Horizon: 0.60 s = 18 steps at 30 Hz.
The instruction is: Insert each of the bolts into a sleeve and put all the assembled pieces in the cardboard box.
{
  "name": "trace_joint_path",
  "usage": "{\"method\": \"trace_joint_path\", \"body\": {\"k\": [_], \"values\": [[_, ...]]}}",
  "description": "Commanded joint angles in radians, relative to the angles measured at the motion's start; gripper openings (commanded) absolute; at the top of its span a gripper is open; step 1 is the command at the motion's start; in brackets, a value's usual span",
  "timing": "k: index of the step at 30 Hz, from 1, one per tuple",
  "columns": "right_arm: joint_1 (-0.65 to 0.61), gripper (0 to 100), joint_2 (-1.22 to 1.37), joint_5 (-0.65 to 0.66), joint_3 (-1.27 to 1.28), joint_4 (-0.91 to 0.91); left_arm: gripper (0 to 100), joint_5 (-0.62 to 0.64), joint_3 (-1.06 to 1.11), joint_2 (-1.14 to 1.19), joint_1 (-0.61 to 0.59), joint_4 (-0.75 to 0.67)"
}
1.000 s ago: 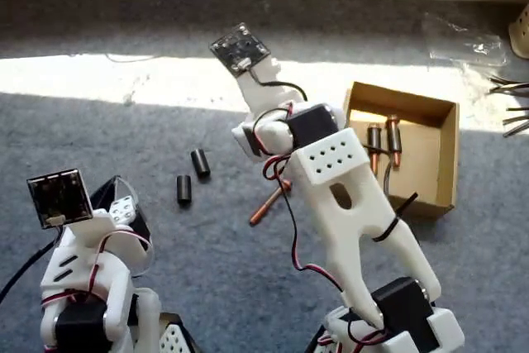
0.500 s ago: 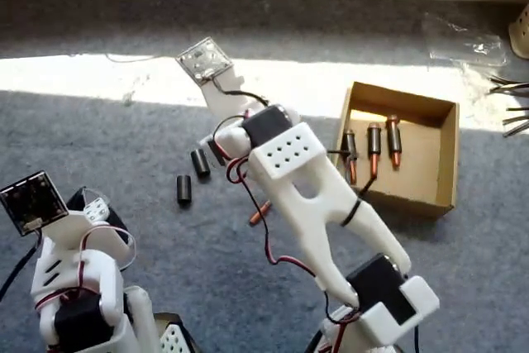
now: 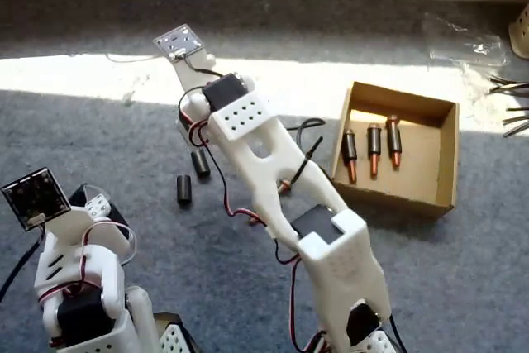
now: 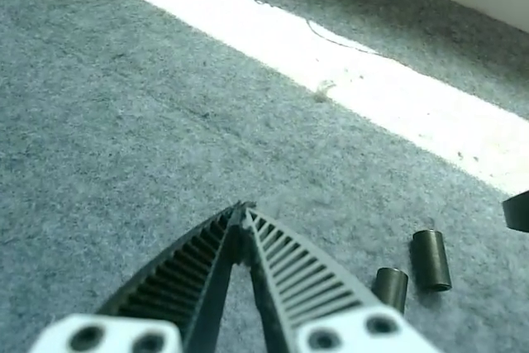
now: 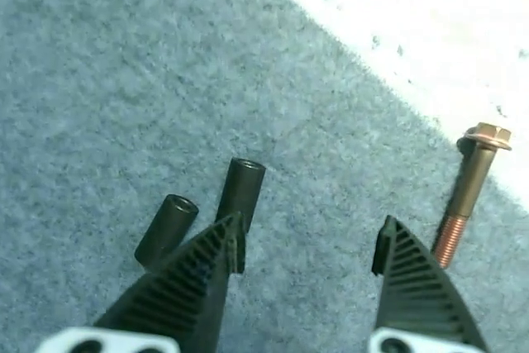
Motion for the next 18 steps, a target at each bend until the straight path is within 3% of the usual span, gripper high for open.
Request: {"method": "trace_joint_path", "body": {"k": [1,3,10,18], "values": [[-0.019,23.1,0.082,-0.072,-0.153,0.010,1,-0.021,-0.004,-0.001,-0.008,-0.021],[-0.027,23.1,0.139,-0.132,-0.225,0.015,1,-0.021,0.002,-0.001,-0.008,-0.021],[-0.027,23.1,0.286,-0.127,-0.443,0.087,1,-0.021,0.070,-0.001,-0.008,-0.126],[-0.051,16.2,0.400,-0.210,-0.506,0.108,1,-0.021,0.104,-0.001,-0.008,-0.176]]}}
